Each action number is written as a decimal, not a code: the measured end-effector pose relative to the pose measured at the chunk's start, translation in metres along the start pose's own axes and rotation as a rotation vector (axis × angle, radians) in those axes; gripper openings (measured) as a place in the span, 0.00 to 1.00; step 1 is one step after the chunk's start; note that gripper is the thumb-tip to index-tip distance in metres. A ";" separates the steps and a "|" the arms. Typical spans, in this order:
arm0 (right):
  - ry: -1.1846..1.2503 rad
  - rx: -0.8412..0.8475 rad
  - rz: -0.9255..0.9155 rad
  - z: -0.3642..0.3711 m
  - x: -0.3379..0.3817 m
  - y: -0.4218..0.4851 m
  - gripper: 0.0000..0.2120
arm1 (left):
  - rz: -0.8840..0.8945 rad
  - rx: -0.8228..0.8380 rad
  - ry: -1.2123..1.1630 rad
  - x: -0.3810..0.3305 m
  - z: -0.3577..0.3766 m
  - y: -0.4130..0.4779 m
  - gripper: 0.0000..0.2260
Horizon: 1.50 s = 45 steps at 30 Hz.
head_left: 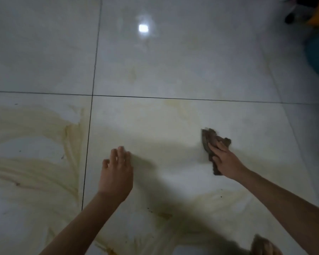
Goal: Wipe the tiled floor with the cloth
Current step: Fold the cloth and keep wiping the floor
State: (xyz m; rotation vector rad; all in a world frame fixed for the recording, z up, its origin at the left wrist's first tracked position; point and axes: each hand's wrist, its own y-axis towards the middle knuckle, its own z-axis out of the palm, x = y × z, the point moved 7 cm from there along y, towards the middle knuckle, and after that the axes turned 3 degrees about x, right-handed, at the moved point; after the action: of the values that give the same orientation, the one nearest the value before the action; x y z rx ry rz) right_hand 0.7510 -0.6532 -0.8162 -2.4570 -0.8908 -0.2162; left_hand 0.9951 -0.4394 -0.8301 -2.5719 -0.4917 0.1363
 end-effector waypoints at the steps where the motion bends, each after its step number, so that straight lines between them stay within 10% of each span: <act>1: 0.021 0.014 0.035 0.014 0.008 -0.005 0.26 | -0.005 0.021 0.006 -0.002 -0.001 0.001 0.25; 9: 0.058 0.104 -0.099 0.079 0.132 -0.022 0.27 | -0.013 0.110 0.020 -0.007 -0.008 0.006 0.25; 21: -0.011 0.058 -0.387 0.068 0.099 0.003 0.31 | -0.113 0.129 0.070 -0.009 -0.012 0.008 0.26; 36: 0.059 -0.373 0.389 -0.036 -0.327 -0.112 0.24 | 0.084 -0.041 0.010 -0.236 0.003 0.009 0.29; 40: 0.044 -0.559 0.507 -0.015 -0.271 -0.130 0.28 | 0.125 -0.025 -0.018 -0.274 -0.004 0.017 0.32; 45: 0.027 -0.365 -0.123 0.051 -0.102 -0.123 0.21 | 0.036 0.199 -0.108 -0.288 0.010 0.031 0.31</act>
State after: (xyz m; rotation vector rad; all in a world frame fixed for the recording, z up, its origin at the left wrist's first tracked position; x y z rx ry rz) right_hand 0.5929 -0.6025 -0.8411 -2.7219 -1.0714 -0.4934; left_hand 0.7355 -0.5662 -0.8536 -2.3874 -0.4474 0.3222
